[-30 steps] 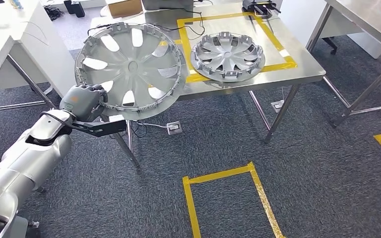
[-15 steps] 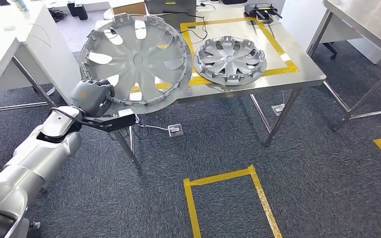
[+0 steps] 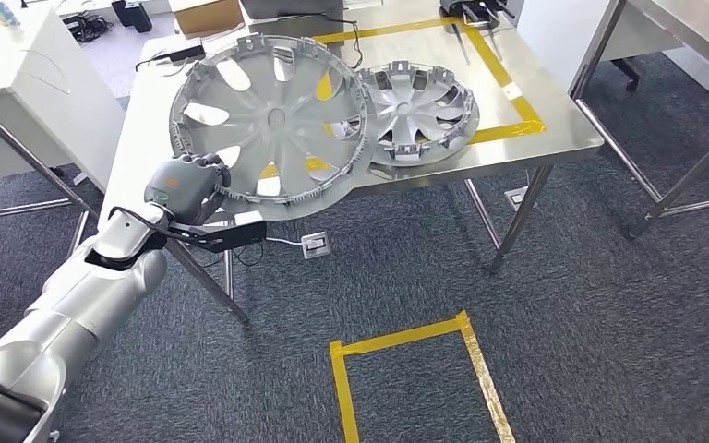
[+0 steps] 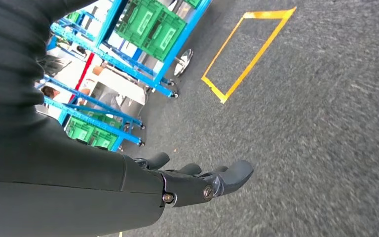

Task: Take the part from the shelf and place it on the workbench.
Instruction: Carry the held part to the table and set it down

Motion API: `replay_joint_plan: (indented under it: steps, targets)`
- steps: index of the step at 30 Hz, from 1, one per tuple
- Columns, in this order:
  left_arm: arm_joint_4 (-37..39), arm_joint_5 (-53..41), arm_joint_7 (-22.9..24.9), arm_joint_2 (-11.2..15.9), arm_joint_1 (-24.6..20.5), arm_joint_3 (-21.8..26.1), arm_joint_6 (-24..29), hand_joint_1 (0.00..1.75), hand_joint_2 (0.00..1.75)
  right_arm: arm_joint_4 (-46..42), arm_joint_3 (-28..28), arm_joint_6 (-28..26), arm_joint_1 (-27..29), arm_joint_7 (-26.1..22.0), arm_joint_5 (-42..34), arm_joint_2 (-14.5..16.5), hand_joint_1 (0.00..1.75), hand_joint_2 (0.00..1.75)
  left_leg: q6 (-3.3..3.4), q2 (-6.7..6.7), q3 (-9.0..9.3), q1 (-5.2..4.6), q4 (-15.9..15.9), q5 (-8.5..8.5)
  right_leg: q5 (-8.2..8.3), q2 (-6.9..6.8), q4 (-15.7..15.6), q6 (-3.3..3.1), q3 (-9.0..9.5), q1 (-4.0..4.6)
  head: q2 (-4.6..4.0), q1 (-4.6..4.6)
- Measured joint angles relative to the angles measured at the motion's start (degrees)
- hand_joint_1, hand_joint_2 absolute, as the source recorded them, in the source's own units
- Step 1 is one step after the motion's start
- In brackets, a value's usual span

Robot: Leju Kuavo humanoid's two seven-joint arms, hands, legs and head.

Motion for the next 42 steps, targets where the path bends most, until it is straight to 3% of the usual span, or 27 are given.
replay_joint_plan:
  steps: [2, 3, 4, 5, 6, 7, 8, 9, 11, 13, 16, 17, 18, 19, 21, 23, 26, 28, 31, 32, 33, 34, 36, 37, 39, 42]
  targets:
    - [0.2, 0.0, 0.0, 0.0, 0.4, 0.0, 0.0, 1.75, 1.75, 0.0, 0.0, 0.0, 0.3, 0.0, 0.0, 0.0, 0.0, 1.75, 0.91, -0.01, -4.23, -0.93, 3.8, -2.8, -0.86, 0.29, -0.7, -0.35, 1.82, 0.61, 0.0, -0.02]
    - [0.3, 0.0, 0.0, 0.1, 0.6, 0.0, 0.0, 1.75, 1.75, 0.0, 0.0, 0.0, 0.5, 0.0, 0.0, 0.0, 0.0, 1.75, 1.76, -0.04, -5.29, -1.53, 3.1, -2.85, -1.3, 0.46, -1.1, -0.53, 2.85, 1.03, 0.0, -0.01]
    - [0.4, 0.0, 0.0, 0.1, 0.7, 0.0, 0.0, 1.75, 1.75, 0.0, 0.0, 0.0, 0.6, 0.0, 0.0, 0.0, 0.0, 1.75, 2.99, -0.09, -5.64, -2.28, 0.8, -1.33, -1.72, 0.62, -1.5, -0.7, 3.88, 1.48, 0.0, -0.01]
    - [0.6, 0.0, 0.1, 0.3, 0.8, 0.0, 0.0, 1.75, 1.75, 0.0, 0.0, 0.0, 0.7, -0.1, 0.0, 0.1, 0.0, 1.75, 4.51, -0.17, -5.52, -3.19, -2.6, 1.73, -2.11, 0.74, -2.0, -0.87, 4.86, 1.85, 0.0, 0.0]
    - [0.7, 0.0, 0.1, 0.4, 0.8, 0.0, 0.1, 1.75, 1.75, 0.1, 0.0, 0.0, 0.7, -0.2, 0.0, 0.3, 0.0, 1.75, 6.01, -0.36, -5.22, -4.27, -6.8, 5.91, -2.46, 0.85, -2.4, -0.93, 5.73, 2.22, 0.0, 0.02]
    - [0.8, 0.0, 0.1, 0.5, 0.8, 0.0, 0.1, 1.75, 1.75, 0.1, 0.0, -0.3, 0.7, -0.2, 0.0, 0.5, 0.0, 1.75, 7.16, -0.72, -4.78, -5.14, -10.0, 9.49, -2.77, 1.01, -2.8, -0.89, 6.45, 2.49, 0.0, 0.02]
    - [0.8, 0.0, 0.1, 0.5, 0.9, 0.0, 0.1, 1.75, 1.75, 0.2, -0.1, -0.6, 0.7, -0.3, 0.0, 0.6, 0.0, 1.75, 7.72, -0.95, -4.31, -5.71, -12.3, 12.13, -3.09, 1.16, -3.2, -0.81, 7.03, 2.69, 0.0, 0.03]
    - [0.8, -0.1, 0.1, 0.5, 0.8, 0.0, 0.2, 1.75, 1.75, 0.2, -0.1, -0.9, 0.6, -0.3, 0.0, 0.6, 0.0, 1.75, 7.77, -1.19, -3.96, -5.98, -13.4, 13.29, -3.42, 1.3, -3.5, -0.68, 7.5, 2.86, 0.0, 0.02]
    - [0.7, -0.2, 0.2, 0.3, 0.6, 0.1, 0.3, 1.75, 1.75, 0.2, -0.2, -1.2, 0.3, -0.3, 0.1, 0.5, 0.0, 1.75, 7.49, -1.23, -3.09, -5.63, -13.7, 13.08, -4.23, 1.2, -3.7, -0.33, 8.09, 3.1, 0.0, -0.01]
    - [0.5, -0.4, 0.4, 0.2, 0.5, 0.1, 0.3, 1.75, 1.75, 0.1, -0.2, -1.1, 0.0, -0.3, 0.2, 0.4, 0.0, 1.75, 7.72, -1.22, -2.26, -5.32, -14.1, 12.54, -5.84, 0.46, -1.1, 0.13, 7.03, 3.25, 0.0, 0.0]
    - [0.6, -0.4, 0.8, 0.2, 0.8, 0.2, 0.5, 1.75, 1.75, 0.1, -0.3, -1.2, -0.3, -0.2, 0.3, 0.3, 0.0, 1.75, 8.17, -1.23, -1.29, -5.28, -14.0, 11.43, -9.68, -0.15, 9.8, 0.35, 0.59, 3.33, 0.0, 0.05]
    - [0.7, -0.5, 0.8, 0.2, 1.1, 0.2, 0.6, 1.75, 1.75, 0.1, -0.3, -1.2, -0.3, -0.1, 0.4, 0.3, 0.0, 1.75, 8.24, -1.28, -0.96, -5.32, -13.8, 10.97, -9.67, -0.15, 12.3, 0.32, -1.37, 3.39, 0.0, 0.05]
    - [0.7, -0.6, 0.8, 0.2, 1.4, 0.2, 0.6, 1.75, 1.75, 0.1, -0.4, -1.2, -0.2, -0.1, 0.4, 0.2, 0.0, 1.75, 8.28, -1.35, -0.56, -5.36, -13.6, 10.46, -8.28, -0.16, 12.5, 0.26, -2.37, 3.45, 0.0, 0.06]
    - [0.7, -0.7, 0.8, 0.2, 1.6, 0.2, 0.6, 1.75, 1.75, 0.1, -0.4, -1.2, -0.2, -0.2, 0.4, 0.2, 0.0, 1.75, 8.3, -1.41, -0.11, -5.42, -13.3, 9.93, -5.77, -0.16, 10.5, 0.14, -2.34, 3.5, 0.0, 0.06]
    - [0.7, -0.9, 0.8, 0.2, 1.7, 0.2, 0.8, 1.75, 1.75, 0.1, -0.4, -1.2, -0.2, -0.3, 0.5, 0.2, 0.0, 1.75, 8.17, -1.47, 0.59, -5.59, -12.8, 8.92, -0.27, -0.26, 3.5, -0.39, -0.43, 3.67, 0.0, 0.02]
    - [0.8, -0.7, 0.8, 0.2, 1.7, 0.3, 1.5, 1.75, 1.75, 0.1, -0.4, -1.2, -0.3, -0.4, 0.6, 0.1, 0.0, 1.75, 7.85, -1.49, 0.57, -5.74, -12.3, 8.29, 1.49, -0.38, -1.3, -1.01, 1.3, 3.89, 0.0, -0.04]
    - [0.8, -0.1, 0.6, 0.3, 1.8, 0.6, 2.1, 1.75, 1.75, 0.1, -0.4, -1.2, -0.4, -0.4, 0.8, 0.2, 0.0, 1.75, 7.19, -1.48, 0.26, -5.73, -12.0, 7.85, 0.87, -0.43, -2.8, -1.53, 2.12, 3.82, 0.0, -0.03]
    - [0.7, 0.3, 0.2, 0.5, 1.9, 0.7, 2.2, 1.75, 1.75, 0.1, -0.4, -1.2, -0.4, -0.5, 0.9, 0.2, 0.0, 1.75, 6.22, -1.35, -0.61, -5.65, -10.0, 6.46, 0.78, -0.49, -3.4, -1.8, 2.8, 3.27, 0.0, -0.23]
    - [0.7, 1.4, -0.6, 0.8, 2.2, 1.6, 2.7, 1.75, 1.75, 0.1, -0.4, -1.2, -0.5, -0.5, 1.2, 0.2, 0.0, 1.75, 4.43, -0.99, -5.62, -4.35, 0.1, 2.25, 0.28, -0.53, -3.5, -2.0, 3.57, 2.66, 0.0, -0.51]
    - [0.7, 1.6, -0.8, 0.9, 2.4, 1.9, 3.0, 1.75, 1.75, 0.1, -0.4, -1.2, -0.5, -0.5, 1.2, 0.2, 0.0, 1.75, 3.97, -0.89, -7.08, -3.82, 2.7, 1.73, 0.05, -0.52, -3.5, -1.86, 3.82, 2.44, 0.0, -0.52]
    - [0.7, 1.8, -1.0, 0.9, 2.6, 2.2, 3.2, 1.75, 1.75, 0.1, -0.4, -1.2, -0.5, -0.5, 1.2, 0.2, 0.0, 1.75, 3.54, -0.78, -7.67, -3.34, 3.5, 2.27, -0.2, -0.49, -3.4, -1.61, 4.1, 2.18, 0.0, -0.52]
    - [0.7, 1.8, -1.0, 1.0, 2.7, 2.3, 3.5, 1.75, 1.75, 0.1, -0.4, -1.2, -0.4, -0.5, 1.3, 0.2, 0.0, 1.75, 3.14, -0.66, -7.09, -2.93, 1.9, 3.99, -0.5, -0.46, -3.3, -1.28, 4.42, 1.84, 0.0, -0.52]
    - [0.7, 1.8, -0.5, 1.1, 2.8, 2.7, 4.6, 1.75, 1.75, 0.1, -0.4, -1.2, -0.4, -0.4, 1.4, 0.2, 0.0, 1.75, 2.36, -0.49, -3.88, -2.31, -5.2, 8.25, -1.21, -0.39, -2.9, -0.46, 4.98, 1.28, 0.0, -0.54]
    - [0.7, 1.9, -0.1, 1.2, 2.8, 3.0, 5.3, 1.75, 1.75, 0.1, -0.4, -1.2, -0.5, -0.3, 1.4, 0.2, 0.0, 1.75, 2.21, -0.48, -2.32, -2.24, -8.5, 9.44, -1.48, -0.35, -2.7, -0.02, 5.05, 1.17, 0.0, -0.55]
    - [0.8, 2.4, 0.4, 1.2, 2.9, 4.1, 6.5, 1.75, 1.75, 0.1, -0.4, -1.2, -0.5, 0.0, 1.5, 0.2, 0.0, 1.75, 2.47, -0.55, -1.06, -2.28, -11.3, 9.44, -1.61, -0.28, -2.5, 0.65, 4.82, 1.34, 0.0, -0.55]
    - [0.8, 2.7, 0.6, 1.1, 3.3, 5.4, 6.9, 1.75, 1.75, 0.1, -0.4, -1.2, -0.4, 0.5, 1.6, 0.2, 0.0, 1.75, 2.99, -0.89, -1.03, -2.16, -11.8, 9.37, -1.36, -0.38, -2.8, 0.19, 4.93, 1.5, 0.0, -0.51]
